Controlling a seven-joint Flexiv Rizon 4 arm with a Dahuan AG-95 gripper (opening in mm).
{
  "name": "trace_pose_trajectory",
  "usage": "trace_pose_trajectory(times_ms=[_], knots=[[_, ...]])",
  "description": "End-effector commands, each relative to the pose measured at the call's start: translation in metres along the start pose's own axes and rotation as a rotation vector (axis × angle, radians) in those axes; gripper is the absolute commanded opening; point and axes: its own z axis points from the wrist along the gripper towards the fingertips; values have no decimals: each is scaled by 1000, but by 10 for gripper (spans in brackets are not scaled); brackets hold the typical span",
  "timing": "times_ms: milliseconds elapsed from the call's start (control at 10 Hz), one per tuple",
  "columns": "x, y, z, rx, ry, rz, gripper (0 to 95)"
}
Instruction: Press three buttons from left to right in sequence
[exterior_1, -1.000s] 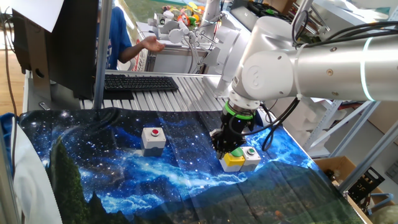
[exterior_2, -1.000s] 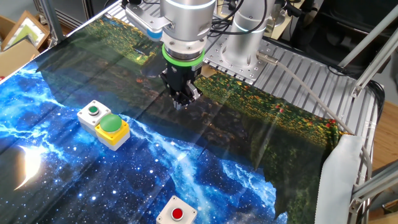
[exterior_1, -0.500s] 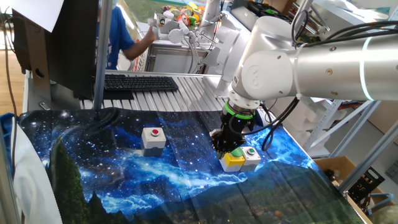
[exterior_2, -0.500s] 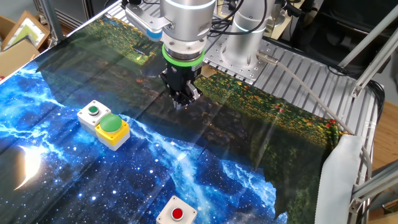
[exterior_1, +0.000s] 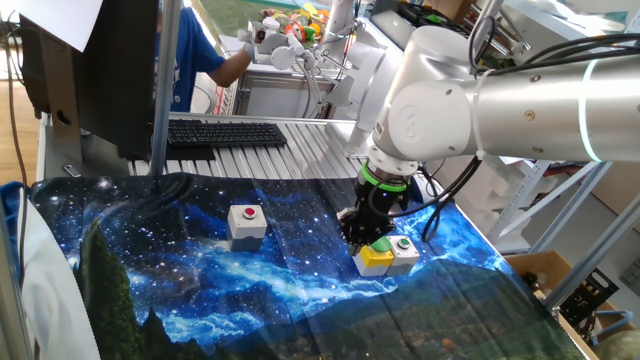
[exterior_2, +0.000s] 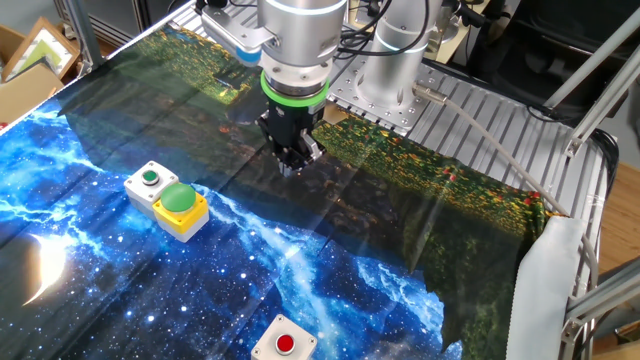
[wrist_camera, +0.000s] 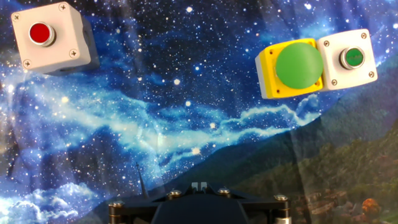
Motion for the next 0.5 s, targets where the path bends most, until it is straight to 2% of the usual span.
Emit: trace_pose_trajectory(times_ms=[100,400,500], knots=[[1,0,0,-6,-1,7,0],[1,0,0,-3,-2,-11,0],[1,0,0,0,-2,-10,190]])
